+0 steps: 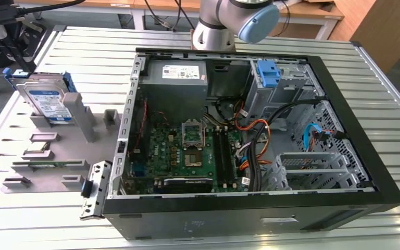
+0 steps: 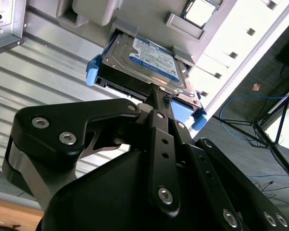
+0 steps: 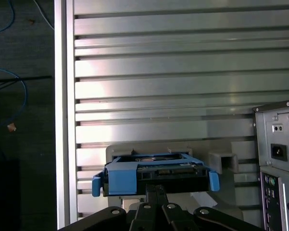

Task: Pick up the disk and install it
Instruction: 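Pick up the disk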

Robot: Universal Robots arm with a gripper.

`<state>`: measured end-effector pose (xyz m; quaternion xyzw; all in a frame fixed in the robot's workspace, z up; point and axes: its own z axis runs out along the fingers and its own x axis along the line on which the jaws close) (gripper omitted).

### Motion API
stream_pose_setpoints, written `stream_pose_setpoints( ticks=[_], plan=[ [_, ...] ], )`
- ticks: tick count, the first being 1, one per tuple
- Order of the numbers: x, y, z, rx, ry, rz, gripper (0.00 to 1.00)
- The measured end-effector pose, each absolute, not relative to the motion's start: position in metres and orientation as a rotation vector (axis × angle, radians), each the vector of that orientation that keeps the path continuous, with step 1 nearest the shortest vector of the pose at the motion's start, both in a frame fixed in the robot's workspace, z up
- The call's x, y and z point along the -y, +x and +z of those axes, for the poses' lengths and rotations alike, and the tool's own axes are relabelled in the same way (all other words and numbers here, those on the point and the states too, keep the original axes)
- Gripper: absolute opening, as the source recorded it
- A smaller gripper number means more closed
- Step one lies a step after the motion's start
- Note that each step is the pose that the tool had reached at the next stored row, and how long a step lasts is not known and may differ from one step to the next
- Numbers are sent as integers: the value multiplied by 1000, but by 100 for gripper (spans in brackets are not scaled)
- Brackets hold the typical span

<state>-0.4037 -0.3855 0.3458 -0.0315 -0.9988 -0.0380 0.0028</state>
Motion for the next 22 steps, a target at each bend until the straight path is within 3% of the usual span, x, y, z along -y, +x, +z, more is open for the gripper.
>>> stream_pose_setpoints(
  ticks=[22],
  plan=[
    [386,-404,346,3132,-85,-119,11]
  ],
)
